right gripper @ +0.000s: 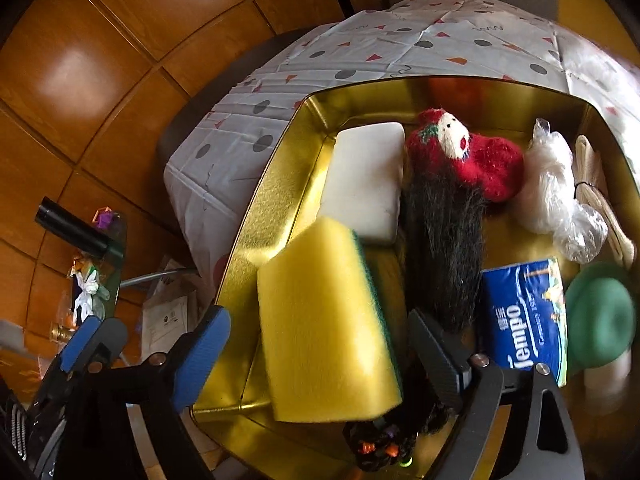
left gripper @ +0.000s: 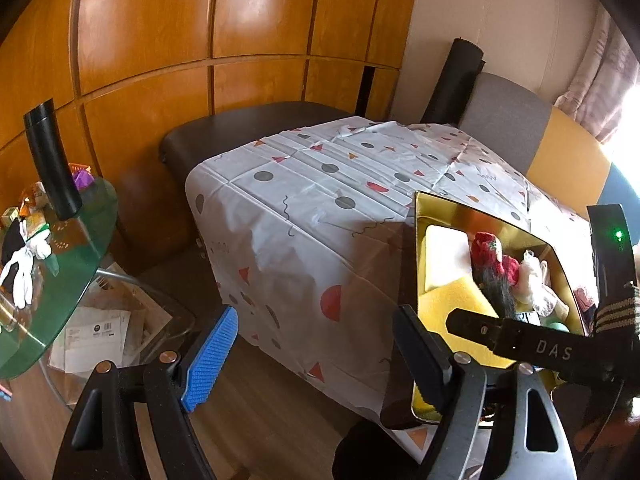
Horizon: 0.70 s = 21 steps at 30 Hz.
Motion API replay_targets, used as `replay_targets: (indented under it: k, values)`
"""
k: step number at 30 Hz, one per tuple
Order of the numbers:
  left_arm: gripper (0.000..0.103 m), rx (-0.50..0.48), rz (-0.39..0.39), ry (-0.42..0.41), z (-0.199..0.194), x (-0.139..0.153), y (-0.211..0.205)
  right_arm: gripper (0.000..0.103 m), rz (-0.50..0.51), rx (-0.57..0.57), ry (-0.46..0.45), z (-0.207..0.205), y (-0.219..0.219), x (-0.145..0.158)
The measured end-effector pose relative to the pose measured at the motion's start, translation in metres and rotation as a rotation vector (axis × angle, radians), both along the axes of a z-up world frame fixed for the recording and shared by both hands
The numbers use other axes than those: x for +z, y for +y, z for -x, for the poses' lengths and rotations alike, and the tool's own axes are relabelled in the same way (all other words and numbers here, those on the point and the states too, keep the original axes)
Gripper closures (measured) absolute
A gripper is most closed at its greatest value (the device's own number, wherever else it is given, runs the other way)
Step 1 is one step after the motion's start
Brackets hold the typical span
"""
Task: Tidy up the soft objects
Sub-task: 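Carry the yellow sponge into the gold tray and open the right gripper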
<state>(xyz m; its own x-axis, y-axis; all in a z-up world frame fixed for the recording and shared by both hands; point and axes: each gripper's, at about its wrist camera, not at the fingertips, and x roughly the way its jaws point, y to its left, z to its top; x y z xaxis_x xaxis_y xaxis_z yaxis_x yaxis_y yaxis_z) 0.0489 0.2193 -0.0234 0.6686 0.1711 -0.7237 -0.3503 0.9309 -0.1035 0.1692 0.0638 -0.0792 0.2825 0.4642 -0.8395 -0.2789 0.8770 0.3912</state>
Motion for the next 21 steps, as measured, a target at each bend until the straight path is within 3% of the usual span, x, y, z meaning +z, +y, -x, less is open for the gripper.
replay_targets:
  k: [11, 21]
  values:
    - [0.022, -0.045, -0.034, -0.022, 0.005, 0.012, -0.017, 0.012, 0.025, -0.008, -0.101, 0.022, -0.018, 0.022]
    - [0.022, -0.105, -0.069, -0.039, 0.007, 0.021, -0.039, 0.012, 0.133, -0.049, -0.274, 0.049, -0.048, 0.048]
